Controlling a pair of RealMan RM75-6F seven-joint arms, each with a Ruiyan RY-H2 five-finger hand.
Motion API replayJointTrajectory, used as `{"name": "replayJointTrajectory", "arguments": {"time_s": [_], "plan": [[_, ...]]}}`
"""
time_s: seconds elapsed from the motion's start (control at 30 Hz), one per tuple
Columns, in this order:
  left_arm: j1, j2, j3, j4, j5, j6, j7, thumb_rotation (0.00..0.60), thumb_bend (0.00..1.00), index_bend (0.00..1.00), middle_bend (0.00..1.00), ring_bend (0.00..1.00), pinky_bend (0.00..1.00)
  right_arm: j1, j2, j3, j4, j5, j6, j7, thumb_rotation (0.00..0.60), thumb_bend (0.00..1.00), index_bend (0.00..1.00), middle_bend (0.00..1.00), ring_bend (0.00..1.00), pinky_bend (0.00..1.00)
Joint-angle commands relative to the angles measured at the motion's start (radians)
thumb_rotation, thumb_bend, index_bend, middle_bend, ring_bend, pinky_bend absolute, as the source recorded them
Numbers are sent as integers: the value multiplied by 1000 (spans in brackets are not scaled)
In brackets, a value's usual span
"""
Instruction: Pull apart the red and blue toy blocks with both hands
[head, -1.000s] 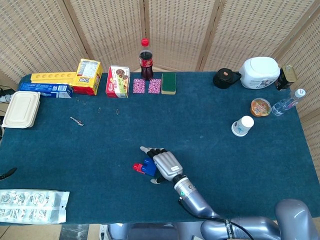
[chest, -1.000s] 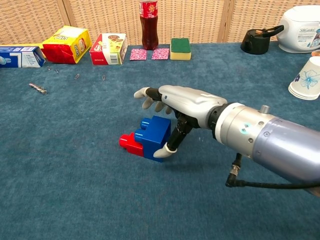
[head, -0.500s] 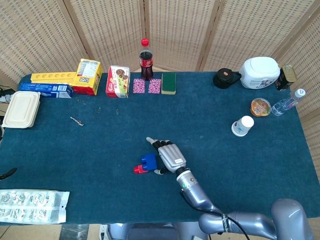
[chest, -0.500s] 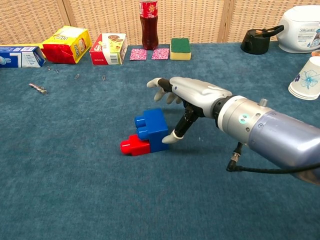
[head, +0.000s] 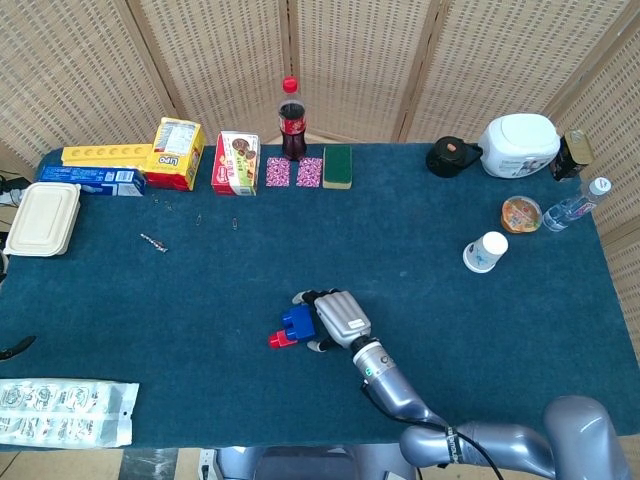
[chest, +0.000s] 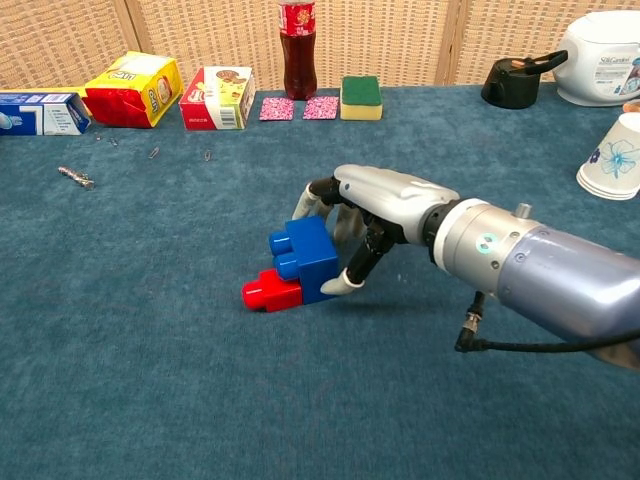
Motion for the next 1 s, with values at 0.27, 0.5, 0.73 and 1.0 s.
{"name": "replayJointTrajectory", "arguments": {"time_s": [0.27,0.5,0.73,1.0], "plan": [[-4,-1,7,2,14,-4,1,464,130,192,266,173,237,1,-23,8,30,-17,21,19,600,212,466,514,573,471],[-36,9,24,-47,82,-14,54,466,130,192,266,173,237,-22,33,15,-31,-26,42,42,600,213,498,546,624,518],[-78,17,35,-112,146,-38,135,461,131,191,266,173,237,-52,122,22,-121,-22,68,46,599,213,498,545,629,521],[-167,17,44,-237,240,-123,283,457,174,194,273,257,334,-84,199,30,-204,-11,102,58,600,213,498,545,634,521]]}}
